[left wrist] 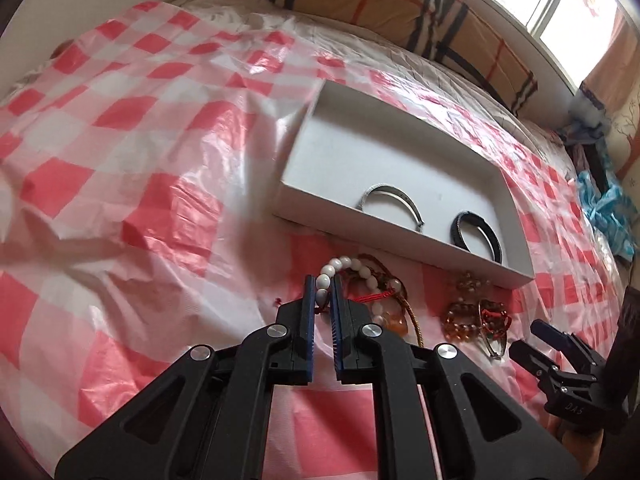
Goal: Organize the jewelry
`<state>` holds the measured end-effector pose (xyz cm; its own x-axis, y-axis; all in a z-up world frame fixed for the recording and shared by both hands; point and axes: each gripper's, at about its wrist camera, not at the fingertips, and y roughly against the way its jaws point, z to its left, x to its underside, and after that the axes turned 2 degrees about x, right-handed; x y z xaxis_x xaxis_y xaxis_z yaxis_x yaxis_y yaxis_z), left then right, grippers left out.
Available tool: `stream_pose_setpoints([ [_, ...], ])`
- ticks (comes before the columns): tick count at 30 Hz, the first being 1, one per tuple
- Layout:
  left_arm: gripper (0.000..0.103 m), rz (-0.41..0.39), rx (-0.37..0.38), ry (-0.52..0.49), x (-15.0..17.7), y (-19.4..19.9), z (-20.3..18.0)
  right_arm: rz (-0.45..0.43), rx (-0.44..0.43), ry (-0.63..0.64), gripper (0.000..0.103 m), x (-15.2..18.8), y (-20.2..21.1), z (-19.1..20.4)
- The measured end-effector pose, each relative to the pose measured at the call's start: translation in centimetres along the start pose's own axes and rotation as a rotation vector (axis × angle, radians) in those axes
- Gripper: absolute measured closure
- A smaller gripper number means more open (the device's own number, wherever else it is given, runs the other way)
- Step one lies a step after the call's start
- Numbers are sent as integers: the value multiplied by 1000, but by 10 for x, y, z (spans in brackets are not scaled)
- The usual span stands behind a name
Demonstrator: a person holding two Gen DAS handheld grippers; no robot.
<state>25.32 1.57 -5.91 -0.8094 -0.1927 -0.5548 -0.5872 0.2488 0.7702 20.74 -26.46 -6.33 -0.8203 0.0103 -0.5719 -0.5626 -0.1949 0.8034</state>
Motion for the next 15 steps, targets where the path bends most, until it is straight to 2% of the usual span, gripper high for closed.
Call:
stream_pose_setpoints([
  [6, 96, -47, 4, 26, -3, 17, 17, -1, -5, -2, 21, -1, 0, 0],
  [10, 96, -85, 183, 63, -7, 30, 22, -3, -6, -1, 21, 0, 0, 0],
  [12, 96, -96, 313, 82, -8, 36, 22, -3, -6, -3, 21, 0, 0, 0],
  [13, 96, -108, 347, 79, -7, 39, 20, -3, -7, -4, 21, 0, 0, 0],
  [15, 96, -114, 340, 59, -7, 41, 14, -2, -6, -3, 21, 0, 0, 0],
])
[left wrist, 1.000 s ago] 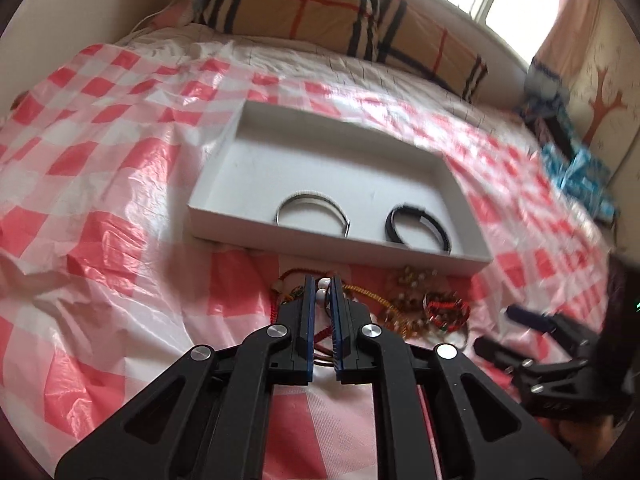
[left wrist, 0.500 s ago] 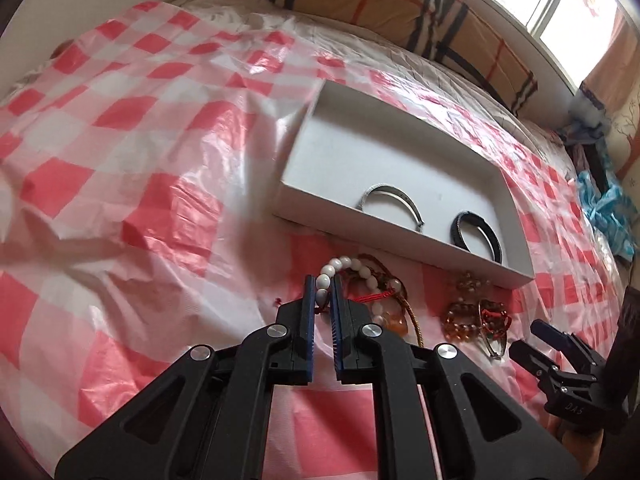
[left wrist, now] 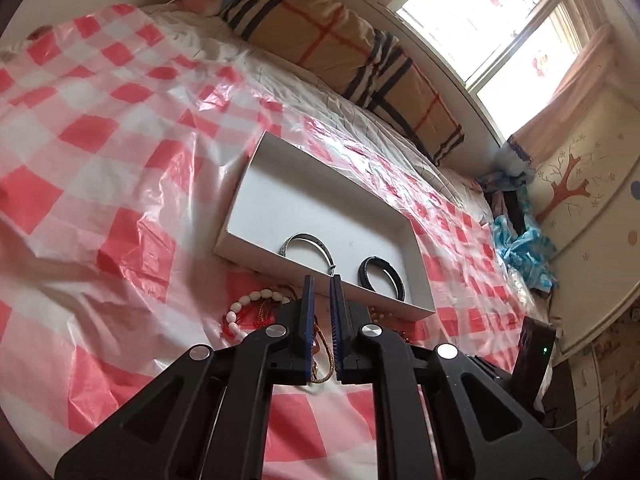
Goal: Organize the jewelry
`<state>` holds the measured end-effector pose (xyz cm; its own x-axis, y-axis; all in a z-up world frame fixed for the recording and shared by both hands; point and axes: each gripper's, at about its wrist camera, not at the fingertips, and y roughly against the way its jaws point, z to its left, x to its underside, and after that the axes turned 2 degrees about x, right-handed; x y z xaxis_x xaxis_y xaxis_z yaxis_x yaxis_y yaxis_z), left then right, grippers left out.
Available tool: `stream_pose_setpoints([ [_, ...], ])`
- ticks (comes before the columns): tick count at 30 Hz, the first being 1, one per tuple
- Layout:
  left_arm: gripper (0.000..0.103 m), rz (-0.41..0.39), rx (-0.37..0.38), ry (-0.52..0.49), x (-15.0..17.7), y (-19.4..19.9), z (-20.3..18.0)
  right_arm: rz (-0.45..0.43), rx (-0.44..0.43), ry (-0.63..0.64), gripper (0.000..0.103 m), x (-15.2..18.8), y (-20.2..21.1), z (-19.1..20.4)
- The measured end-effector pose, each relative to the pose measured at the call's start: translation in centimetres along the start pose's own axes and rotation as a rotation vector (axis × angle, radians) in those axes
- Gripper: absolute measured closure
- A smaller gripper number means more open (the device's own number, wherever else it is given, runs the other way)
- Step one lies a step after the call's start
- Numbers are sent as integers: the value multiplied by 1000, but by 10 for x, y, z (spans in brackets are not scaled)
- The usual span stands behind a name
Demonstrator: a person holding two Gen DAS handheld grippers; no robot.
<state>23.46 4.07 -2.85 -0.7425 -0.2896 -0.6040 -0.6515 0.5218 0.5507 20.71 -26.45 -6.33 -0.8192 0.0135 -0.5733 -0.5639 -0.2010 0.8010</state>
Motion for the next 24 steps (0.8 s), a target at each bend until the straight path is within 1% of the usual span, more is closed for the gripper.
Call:
stream_pose_setpoints([
  [2, 96, 23, -97, -24, 2, -7, -2, 1, 0, 0, 21, 0, 0, 0],
  [4, 95, 66, -226, -52, 5, -18, -1, 1, 1, 0, 21, 0, 0, 0],
  [5, 93, 89, -270, -58, 7, -24, 1, 2, 0, 0, 21, 0, 0, 0],
  [6, 92, 107, -297, -58, 7, -28, 4, 2, 0, 0, 21, 0, 0, 0],
  [8, 86, 130, -321, -52, 8, -34, 9, 3, 1, 0, 21, 1, 0, 0],
  [9, 84, 132, -330, -48, 7, -35, 12, 4, 0, 0, 21, 1, 0, 0],
  [10, 79, 131, -343, -41, 6, -37, 15, 4, 0, -1, 21, 1, 0, 0],
  [11, 76, 129, -352, -35, 5, -40, 16, 5, 0, -1, 21, 1, -1, 0],
  [12, 76, 125, -354, -38, 5, -42, 15, 7, 0, -1, 21, 1, -1, 0],
  [14, 74, 107, -340, -98, 4, -47, 3, 7, 0, -3, 21, 1, -2, -1],
  [15, 73, 103, -349, -147, 6, -49, -6, 7, -1, -7, 21, 1, -2, -1],
  [16, 72, 105, -372, -217, 10, -54, -16, 7, -2, -11, 21, 1, -2, -2],
  [17, 72, 113, -388, -278, 14, -59, -25, 7, -5, -15, 21, 1, -2, -3],
  [19, 72, 136, -412, -361, 21, -69, -37, 7, -10, -17, 21, 1, -1, -3],
  [21, 72, 174, -444, -407, 26, -81, -41, 8, -15, -16, 21, 0, -2, -3],
  [22, 72, 203, -479, -426, 30, -88, -40, 9, -17, -15, 21, 0, -2, -2],
  [24, 84, 225, -515, -426, 32, -93, -35, 8, -23, -15, 21, 0, -1, -2],
])
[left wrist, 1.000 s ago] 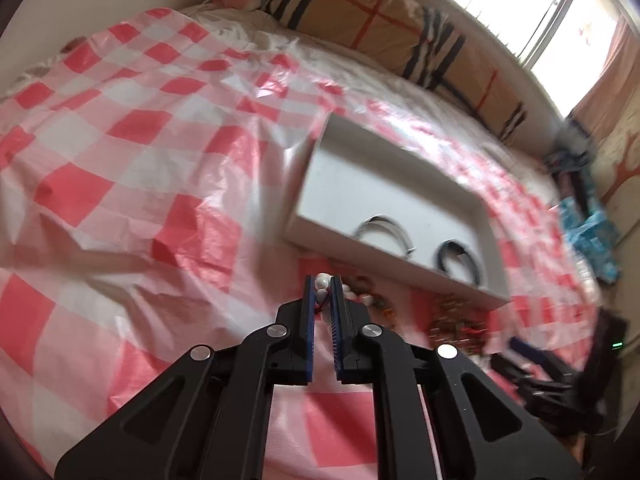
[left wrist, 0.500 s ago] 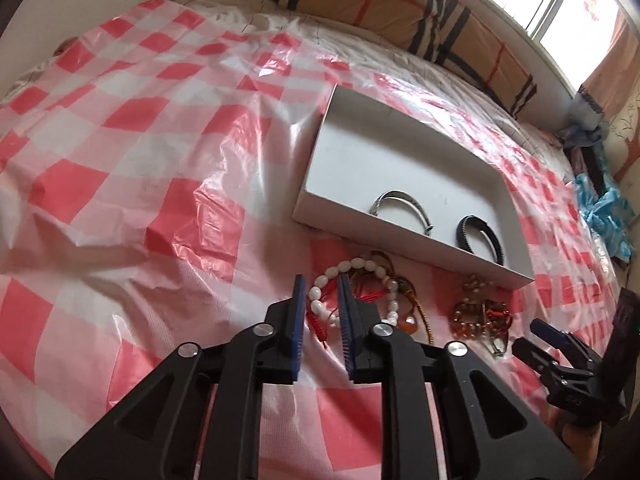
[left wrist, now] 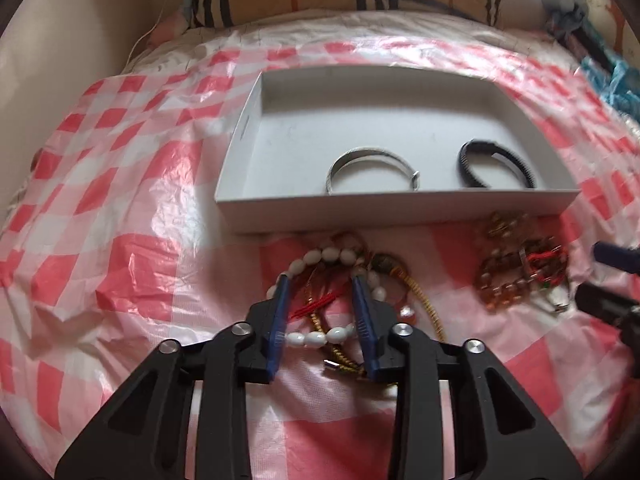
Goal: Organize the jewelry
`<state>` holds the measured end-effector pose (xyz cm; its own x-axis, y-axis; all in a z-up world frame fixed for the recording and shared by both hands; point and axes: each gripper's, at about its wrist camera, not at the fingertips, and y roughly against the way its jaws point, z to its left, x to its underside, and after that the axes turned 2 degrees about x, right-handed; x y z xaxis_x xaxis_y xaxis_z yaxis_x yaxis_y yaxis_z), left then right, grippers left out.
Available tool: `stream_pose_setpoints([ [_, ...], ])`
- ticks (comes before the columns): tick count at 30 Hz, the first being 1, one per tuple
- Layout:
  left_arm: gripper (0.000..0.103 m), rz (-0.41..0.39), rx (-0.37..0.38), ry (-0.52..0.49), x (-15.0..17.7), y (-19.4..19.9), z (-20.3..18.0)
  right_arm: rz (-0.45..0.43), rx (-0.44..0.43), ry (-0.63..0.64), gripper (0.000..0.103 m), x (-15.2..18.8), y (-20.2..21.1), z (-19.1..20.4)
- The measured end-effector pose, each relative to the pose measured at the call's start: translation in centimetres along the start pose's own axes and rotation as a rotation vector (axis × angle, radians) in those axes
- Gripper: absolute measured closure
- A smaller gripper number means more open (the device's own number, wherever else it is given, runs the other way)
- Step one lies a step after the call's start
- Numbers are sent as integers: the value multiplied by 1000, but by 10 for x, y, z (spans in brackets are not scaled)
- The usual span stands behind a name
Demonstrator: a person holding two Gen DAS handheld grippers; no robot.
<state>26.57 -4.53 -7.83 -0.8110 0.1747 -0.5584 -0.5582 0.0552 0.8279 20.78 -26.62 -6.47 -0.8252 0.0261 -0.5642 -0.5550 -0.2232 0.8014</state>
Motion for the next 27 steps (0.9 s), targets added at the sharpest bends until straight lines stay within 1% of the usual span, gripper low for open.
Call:
stream_pose_setpoints([
  [1, 94, 0, 10, 7, 0, 1, 2, -1, -2, 0, 21, 0, 0, 0],
  [2, 97, -7, 20, 15, -1, 4, 4, -2, -4, 1, 21, -1, 0, 1],
  [3, 97, -12, 45, 26, -1, 7, 6, -3, -4, 1, 21, -1, 1, 1],
  [5, 99, -23, 134, 89, -2, 14, 16, -3, -4, -1, 21, -1, 1, 1],
  [7, 99, -58, 224, 159, -2, 23, 28, -5, -3, -4, 21, -1, 2, 0],
  [9, 99, -95, 283, 232, -1, 33, 44, -5, -1, -6, 21, -1, 2, -1],
  [12, 99, -119, 369, 346, 4, 38, 66, -3, 2, -7, 21, -1, 2, -1],
  [13, 99, -115, 387, 372, 5, 38, 71, -2, 3, -6, 21, -1, 1, 0],
  [15, 99, -85, 445, 445, 9, 30, 84, -1, 4, -5, 21, -1, 1, 0],
  [18, 99, -99, 455, 511, 12, 29, 95, -1, 3, -6, 21, -1, 1, 0],
  [20, 99, -141, 512, 546, 13, 35, 102, -2, 4, -6, 21, -1, 1, 0],
  [21, 99, -149, 530, 550, 14, 37, 103, -2, 4, -5, 21, -1, 1, 0],
  [23, 99, -146, 539, 558, 13, 36, 104, -2, 3, -5, 21, -1, 1, 0],
  [25, 99, -135, 564, 576, 14, 34, 106, -1, 4, -5, 21, -1, 1, 0],
  [27, 98, -100, 570, 590, 16, 29, 108, 0, 5, -4, 21, 0, 1, 0],
])
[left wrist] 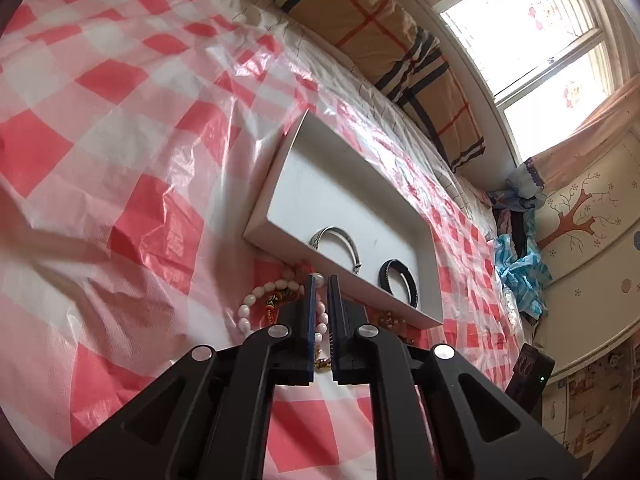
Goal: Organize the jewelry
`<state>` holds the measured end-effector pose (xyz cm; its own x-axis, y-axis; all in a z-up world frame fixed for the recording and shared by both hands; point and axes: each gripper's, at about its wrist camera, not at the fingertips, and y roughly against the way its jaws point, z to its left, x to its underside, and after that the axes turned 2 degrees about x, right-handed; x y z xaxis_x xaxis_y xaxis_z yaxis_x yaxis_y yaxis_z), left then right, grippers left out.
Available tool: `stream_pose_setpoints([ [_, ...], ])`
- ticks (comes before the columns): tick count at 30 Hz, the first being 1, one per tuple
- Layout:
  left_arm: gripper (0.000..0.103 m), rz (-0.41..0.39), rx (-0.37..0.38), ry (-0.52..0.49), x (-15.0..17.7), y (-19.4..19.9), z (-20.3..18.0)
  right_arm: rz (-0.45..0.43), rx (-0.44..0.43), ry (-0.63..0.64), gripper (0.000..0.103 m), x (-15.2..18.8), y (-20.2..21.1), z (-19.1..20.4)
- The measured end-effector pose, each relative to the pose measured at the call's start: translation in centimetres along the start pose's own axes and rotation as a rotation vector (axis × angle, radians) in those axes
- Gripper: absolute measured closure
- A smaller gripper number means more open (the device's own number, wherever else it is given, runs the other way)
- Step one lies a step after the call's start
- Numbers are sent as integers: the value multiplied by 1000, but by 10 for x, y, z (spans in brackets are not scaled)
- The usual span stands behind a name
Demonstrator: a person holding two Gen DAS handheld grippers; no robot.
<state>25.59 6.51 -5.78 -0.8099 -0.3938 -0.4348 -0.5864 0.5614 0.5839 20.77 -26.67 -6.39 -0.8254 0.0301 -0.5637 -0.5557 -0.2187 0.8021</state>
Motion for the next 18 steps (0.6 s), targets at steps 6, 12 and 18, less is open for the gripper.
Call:
stream_pose_setpoints([
  [6, 97, 12, -83, 11, 1, -3, 6, 0, 0, 0, 21, 0, 0, 0],
  [12, 74, 49, -173, -115, 7, -13, -12, 3, -1, 1, 21, 1, -1, 1],
  [18, 72, 103, -351, -262, 21, -23, -24, 3, -2, 0, 21, 1, -1, 0],
])
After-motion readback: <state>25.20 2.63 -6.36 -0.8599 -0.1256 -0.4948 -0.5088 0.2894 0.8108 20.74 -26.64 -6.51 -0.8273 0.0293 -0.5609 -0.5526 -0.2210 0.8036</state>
